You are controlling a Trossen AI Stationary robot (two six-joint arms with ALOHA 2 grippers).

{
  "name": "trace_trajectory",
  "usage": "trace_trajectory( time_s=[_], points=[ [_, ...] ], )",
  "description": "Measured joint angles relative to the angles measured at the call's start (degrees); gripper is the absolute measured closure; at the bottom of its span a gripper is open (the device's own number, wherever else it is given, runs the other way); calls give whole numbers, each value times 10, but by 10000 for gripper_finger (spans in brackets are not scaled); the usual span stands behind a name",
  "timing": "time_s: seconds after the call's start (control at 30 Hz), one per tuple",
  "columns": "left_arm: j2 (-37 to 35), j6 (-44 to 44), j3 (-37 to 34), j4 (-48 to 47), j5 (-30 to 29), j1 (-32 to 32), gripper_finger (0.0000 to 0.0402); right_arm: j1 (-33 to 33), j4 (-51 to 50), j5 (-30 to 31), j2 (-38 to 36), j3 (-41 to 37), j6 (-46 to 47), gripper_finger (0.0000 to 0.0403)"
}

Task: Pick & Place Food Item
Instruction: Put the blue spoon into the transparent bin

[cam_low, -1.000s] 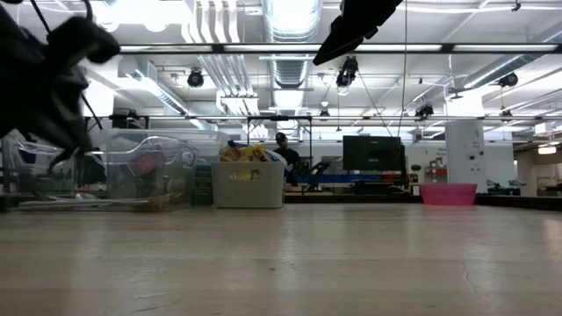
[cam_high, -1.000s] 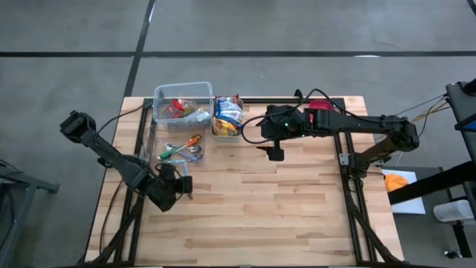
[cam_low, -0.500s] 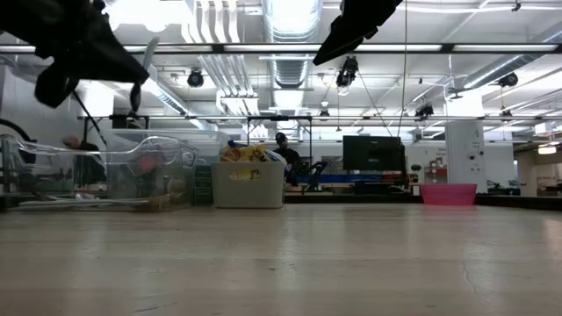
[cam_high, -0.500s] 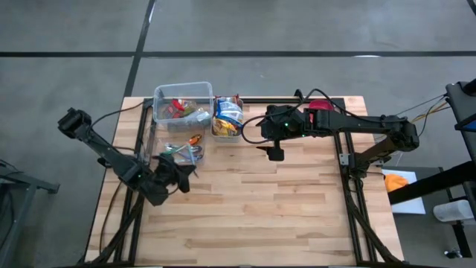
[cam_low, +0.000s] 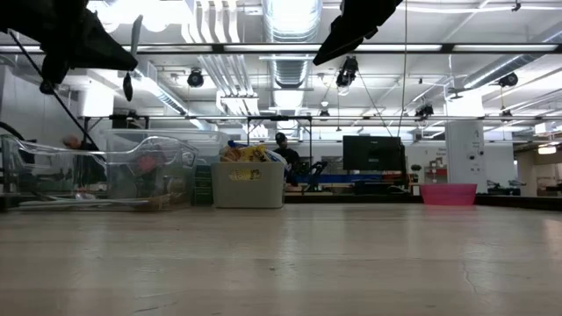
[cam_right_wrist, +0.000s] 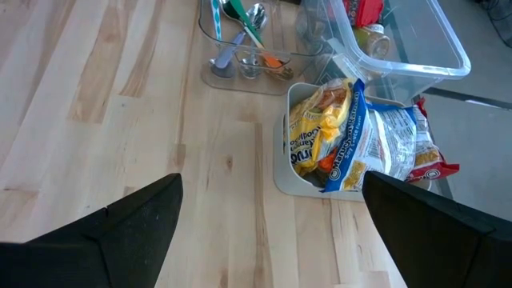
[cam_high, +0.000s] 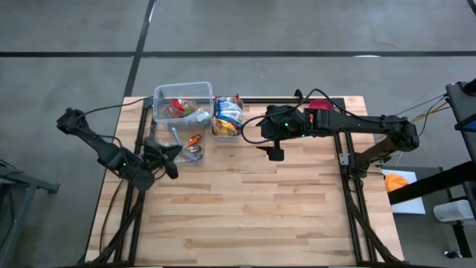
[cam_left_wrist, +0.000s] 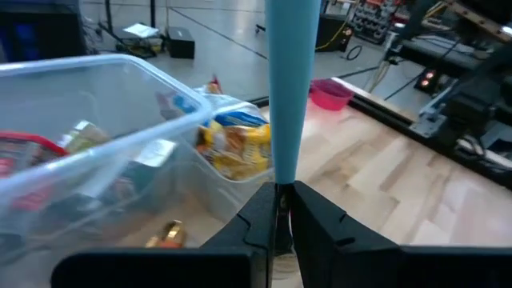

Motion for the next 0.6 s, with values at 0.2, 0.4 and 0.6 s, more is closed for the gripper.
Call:
trace_trajectory(
  time_s=[0.2,0.4,0.6],
  points=[
    [-53,-46,0,-57,0,22,364,0,0,0,0,0,0,18],
    [-78,-66,0,-106,37,56,364,0,0,0,0,0,0,18],
    [-83,-115,0,-182,125,101,364,0,0,0,0,0,0,18]
  ],
)
